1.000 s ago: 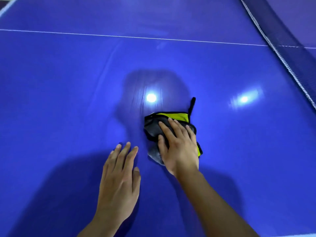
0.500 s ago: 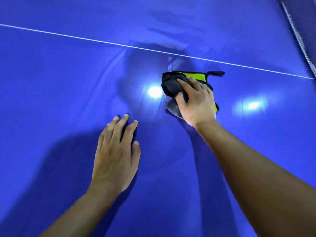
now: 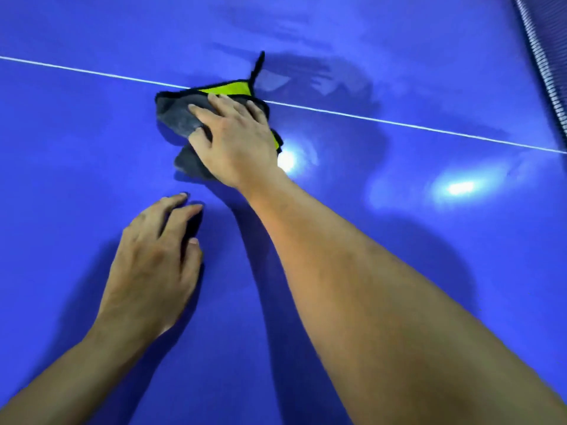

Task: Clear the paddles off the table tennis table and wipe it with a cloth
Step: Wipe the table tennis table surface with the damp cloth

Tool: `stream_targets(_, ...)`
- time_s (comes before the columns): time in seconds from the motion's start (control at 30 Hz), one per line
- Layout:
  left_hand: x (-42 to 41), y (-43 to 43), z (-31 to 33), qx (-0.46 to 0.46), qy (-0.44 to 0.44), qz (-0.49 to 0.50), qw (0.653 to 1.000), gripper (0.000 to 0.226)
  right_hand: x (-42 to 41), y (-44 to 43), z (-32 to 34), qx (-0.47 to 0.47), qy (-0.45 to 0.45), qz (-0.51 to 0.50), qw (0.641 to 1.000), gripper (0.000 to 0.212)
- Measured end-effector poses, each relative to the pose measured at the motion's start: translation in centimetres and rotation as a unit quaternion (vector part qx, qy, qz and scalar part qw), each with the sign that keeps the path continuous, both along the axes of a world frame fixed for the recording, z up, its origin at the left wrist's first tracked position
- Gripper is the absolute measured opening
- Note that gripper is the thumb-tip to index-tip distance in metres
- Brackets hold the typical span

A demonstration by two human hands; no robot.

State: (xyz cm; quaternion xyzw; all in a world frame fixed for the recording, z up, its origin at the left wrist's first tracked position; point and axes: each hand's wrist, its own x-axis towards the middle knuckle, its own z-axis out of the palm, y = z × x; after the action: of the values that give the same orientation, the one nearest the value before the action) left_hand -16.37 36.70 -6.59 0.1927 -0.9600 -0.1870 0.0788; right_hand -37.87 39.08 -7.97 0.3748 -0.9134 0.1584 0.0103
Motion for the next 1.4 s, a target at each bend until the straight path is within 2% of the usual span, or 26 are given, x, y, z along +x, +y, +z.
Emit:
stream_targets(0.07, -0.6, 1.3, 0.3, 0.005, -0.001, 0.021, 1.000, 0.048, -0.7, 1.8, 0.0, -0.014, -0.017, -0.014, 1.000, 0.049)
stream_targets(0.17, -2.2, 4.7, 0.4, -0.019, -0.017, -0.008, 1.000, 0.052, -3.2, 7.0, 0.0, -0.023, -0.030, -0.059, 0.998, 0.051)
stream_targets(0.37, -6.5, 16.8, 0.0, -0.011, -0.016, -0.070, 0.997, 0.053, -9.2, 24.4, 0.3, -0.017, -0.017, -0.181, 0.983, 0.051)
stream_targets(0.43, -7.4, 20.4, -0.3, -0.009, -0.019, -0.090, 0.996, 0.054, -10.8, 30.5, 0.4, -0.007, -0.019, -0.226, 0.974, 0.052)
stream_targets(0.57, -8.6, 24.2, -0.8, -0.066, -0.038, -0.105, 0.992, 0.055, -13.0, 43.0, 0.9, 0.001, -0.006, -0.322, 0.947, 0.051)
stream_targets(0.7, -8.4, 24.3, -0.8, -0.072, -0.043, -0.105, 0.991, 0.053, -12.9, 49.3, 1.1, 0.000, -0.019, -0.392, 0.920, 0.051)
stream_targets(0.93, -8.4, 23.5, 0.2, 0.006, -0.021, -0.132, 0.991, 0.053, -12.0, 48.9, 2.3, 0.039, -0.015, -0.384, 0.923, 0.062)
stream_targets(1.1, -4.6, 19.8, 0.3, -0.047, -0.018, -0.156, 0.986, 0.050, -8.4, 42.9, 2.0, 0.029, -0.001, -0.402, 0.915, 0.069)
stream_targets(1.3, 1.8, 10.3, 1.3, -0.059, -0.043, -0.004, 0.997, 0.054, -4.8, 30.4, 1.1, 0.029, 0.008, -0.337, 0.941, 0.068)
stream_targets(1.4, 5.1, 6.0, 1.5, -0.047, -0.045, 0.040, 0.997, 0.057, -3.7, 23.5, 0.5, 0.018, 0.011, -0.300, 0.954, 0.065)
